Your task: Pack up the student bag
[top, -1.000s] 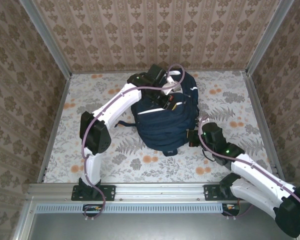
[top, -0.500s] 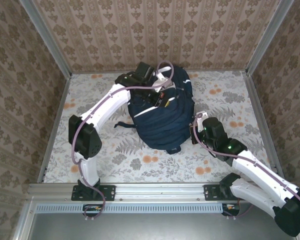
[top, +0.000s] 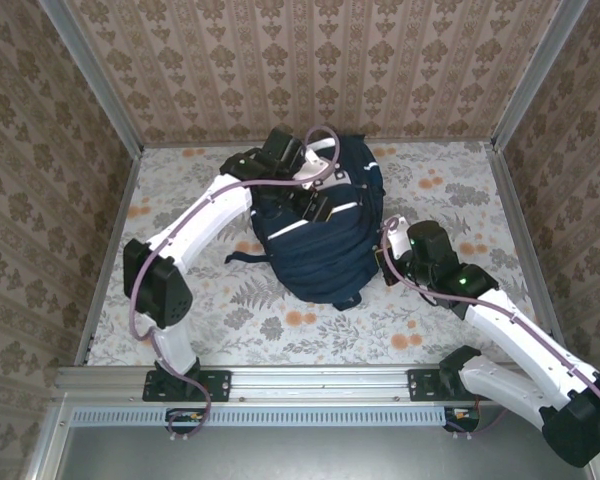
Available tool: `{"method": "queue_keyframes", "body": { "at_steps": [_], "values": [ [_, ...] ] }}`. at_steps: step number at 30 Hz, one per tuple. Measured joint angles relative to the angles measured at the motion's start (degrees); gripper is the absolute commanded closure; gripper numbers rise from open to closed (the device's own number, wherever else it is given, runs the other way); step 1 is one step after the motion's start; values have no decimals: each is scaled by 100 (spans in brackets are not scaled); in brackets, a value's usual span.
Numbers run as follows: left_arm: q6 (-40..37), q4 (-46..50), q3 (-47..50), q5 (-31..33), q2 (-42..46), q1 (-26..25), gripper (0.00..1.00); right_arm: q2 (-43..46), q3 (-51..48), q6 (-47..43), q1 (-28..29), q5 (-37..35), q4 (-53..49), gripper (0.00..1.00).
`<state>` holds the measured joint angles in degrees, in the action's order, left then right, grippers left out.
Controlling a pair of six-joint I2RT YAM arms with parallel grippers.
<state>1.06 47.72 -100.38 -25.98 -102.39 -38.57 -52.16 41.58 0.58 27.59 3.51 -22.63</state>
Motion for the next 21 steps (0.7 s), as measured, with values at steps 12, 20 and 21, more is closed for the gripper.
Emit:
{"method": "queue_keyframes", "body": {
  "at_steps": [12, 20, 21],
  "values": [
    [518, -549, 1978, -15, 1272, -1963, 51, 494, -236, 968, -2, 592, -87, 100],
    [691, -820, 2496, 431, 887, -2277, 39, 634, -339, 1298, -46, 649, -76, 100],
    [691, -866, 2529, 492, 879, -2291, 38, 654, -358, 1320, -46, 671, -76, 100]
  ]
}}
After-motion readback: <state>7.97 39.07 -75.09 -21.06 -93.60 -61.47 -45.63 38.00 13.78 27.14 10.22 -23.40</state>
